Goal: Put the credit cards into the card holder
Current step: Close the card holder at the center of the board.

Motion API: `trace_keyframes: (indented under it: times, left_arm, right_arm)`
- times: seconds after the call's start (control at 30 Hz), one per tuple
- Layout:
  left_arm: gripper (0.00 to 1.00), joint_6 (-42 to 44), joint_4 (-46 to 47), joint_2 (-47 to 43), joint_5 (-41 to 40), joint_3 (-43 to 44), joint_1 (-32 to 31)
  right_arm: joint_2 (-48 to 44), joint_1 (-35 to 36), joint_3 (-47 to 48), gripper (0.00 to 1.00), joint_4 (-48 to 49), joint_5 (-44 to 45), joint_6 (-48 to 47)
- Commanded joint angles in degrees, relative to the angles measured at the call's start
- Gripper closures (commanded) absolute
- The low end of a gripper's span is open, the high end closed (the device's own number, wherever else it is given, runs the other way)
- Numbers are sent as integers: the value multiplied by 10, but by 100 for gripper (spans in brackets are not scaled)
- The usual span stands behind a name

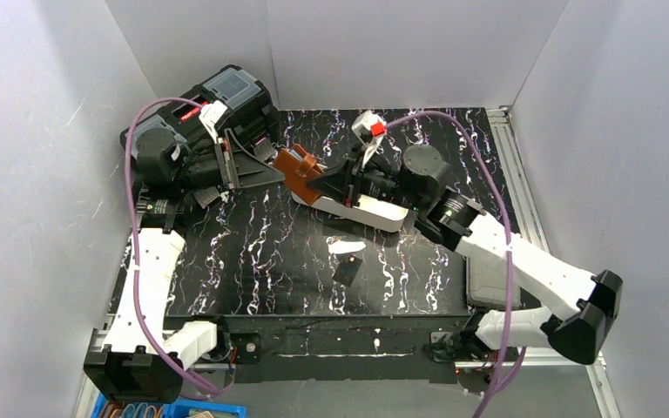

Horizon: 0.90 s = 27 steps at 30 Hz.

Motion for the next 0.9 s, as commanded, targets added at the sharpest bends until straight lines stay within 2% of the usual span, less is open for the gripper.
trace_keyframes:
  times: [0.0,0.13,0.23,0.3,0.47,0.57,0.67,0.8,0.87]
  left_arm:
    - [4,124,-94,-8,38,42,20]
    - [2,162,-149,1,34,48,30]
    - [2,205,-195,6,29,53,52]
    - [2,252,-245,16,38,68,71]
    - [2,440,-452,67,32,105,148]
    - [2,528,-532,117,17,108,194]
    - [2,629,-641,175,-27,134,210]
    - [2,710,-696,215,-63,150,212]
    - [2,711,-692,216,-62,144,212]
  right_arm:
    - [-50,44,35,99,-107,116,-240]
    - [-55,130,14,99,-106,294,-426]
    - [-23,169,10,99,-123,353,-491]
    - [0,180,-12,99,-138,364,-484]
    - [53,196,-117,99,-29,385,-430]
    - [109,215,-137,99,33,414,-425]
    - [174,229,-139,99,78,441,-430]
    - [275,237,-134,99,134,500,-461]
    - [310,237,-127,99,139,513,-460]
